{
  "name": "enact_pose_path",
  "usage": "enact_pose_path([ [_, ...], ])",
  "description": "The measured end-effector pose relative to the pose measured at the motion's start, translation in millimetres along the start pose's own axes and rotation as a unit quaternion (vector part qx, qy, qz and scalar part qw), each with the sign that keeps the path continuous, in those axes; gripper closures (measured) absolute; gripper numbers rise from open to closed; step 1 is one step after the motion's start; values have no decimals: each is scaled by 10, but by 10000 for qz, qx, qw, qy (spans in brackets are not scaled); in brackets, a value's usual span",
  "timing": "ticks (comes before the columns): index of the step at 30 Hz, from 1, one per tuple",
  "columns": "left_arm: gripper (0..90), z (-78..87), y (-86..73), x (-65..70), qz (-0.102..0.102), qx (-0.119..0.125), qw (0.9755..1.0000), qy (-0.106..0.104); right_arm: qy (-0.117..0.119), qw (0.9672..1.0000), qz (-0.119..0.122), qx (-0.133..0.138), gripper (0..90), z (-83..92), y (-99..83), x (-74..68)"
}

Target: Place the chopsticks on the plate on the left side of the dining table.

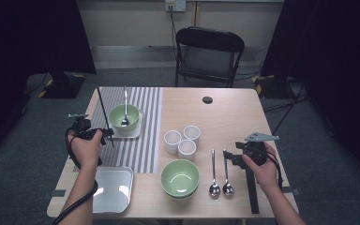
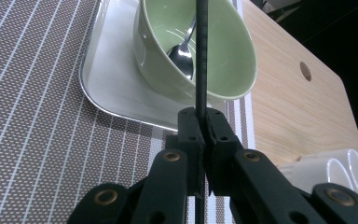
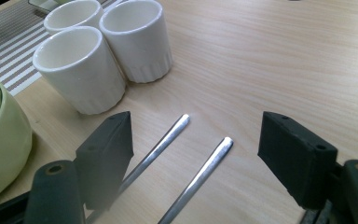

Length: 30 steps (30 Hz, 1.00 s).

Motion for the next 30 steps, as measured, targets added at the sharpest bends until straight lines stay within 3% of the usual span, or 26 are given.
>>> enact_pose_path([
  [8,867,-64,7,30,21,-27,10000,18,-46,10000,-43,43,254,35,-5,33],
  [11,867,-102,6,17,37,-33,9999,115,-35,10000,-62,9,253,47,-32,35],
  [18,867,-168,-31,-9,191,-40,9998,83,-66,9999,-116,33,254,77,-48,56],
  [25,867,-172,-58,-100,214,-68,9994,278,-68,9999,-117,38,254,90,-68,68],
  [30,867,-198,-75,-152,299,-81,9991,300,-97,9998,-151,35,254,114,-89,84],
])
Point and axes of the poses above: each handheld gripper's, and its own axes: z roughly backward along the jaws, y roughly out of its top, x roughly to its right, the point moved 5 cm from there along -z, roughly forward along the jaws, and after that the axes turned 5 degrees about z, right-handed, at the moved point
